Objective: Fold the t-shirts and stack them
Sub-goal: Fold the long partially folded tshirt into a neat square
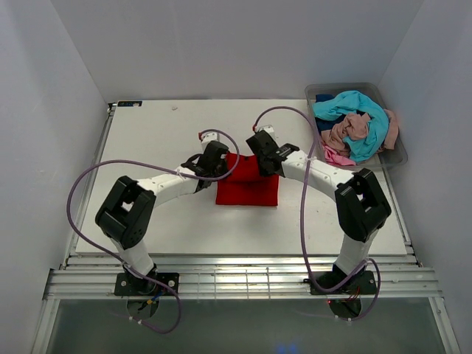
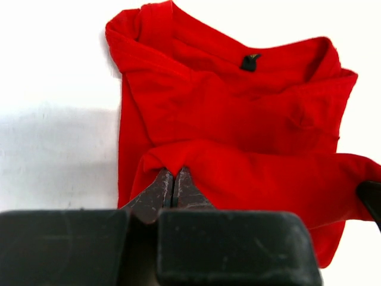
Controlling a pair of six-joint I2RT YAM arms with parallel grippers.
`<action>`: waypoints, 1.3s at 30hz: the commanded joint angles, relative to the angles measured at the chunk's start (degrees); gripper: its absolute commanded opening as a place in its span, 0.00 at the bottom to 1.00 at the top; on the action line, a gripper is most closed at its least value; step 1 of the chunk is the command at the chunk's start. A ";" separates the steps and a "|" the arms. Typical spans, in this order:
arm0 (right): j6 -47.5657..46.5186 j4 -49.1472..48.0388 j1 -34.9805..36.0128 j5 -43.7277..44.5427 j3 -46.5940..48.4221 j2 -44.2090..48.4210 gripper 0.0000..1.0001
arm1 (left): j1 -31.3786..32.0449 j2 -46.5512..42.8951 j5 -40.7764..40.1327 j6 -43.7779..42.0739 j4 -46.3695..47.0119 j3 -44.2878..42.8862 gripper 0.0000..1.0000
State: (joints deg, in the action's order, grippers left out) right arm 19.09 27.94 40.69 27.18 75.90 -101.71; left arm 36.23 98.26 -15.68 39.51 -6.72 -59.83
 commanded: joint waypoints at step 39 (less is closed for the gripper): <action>0.77 -11.33 -6.58 -16.01 -6.28 6.00 0.92 | 0.95 16.34 6.46 -5.49 -11.20 -27.26 0.47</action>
State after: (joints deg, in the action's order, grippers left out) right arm 18.24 19.73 35.05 13.10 70.94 -99.42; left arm 37.15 114.19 -7.31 36.71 -13.39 -84.09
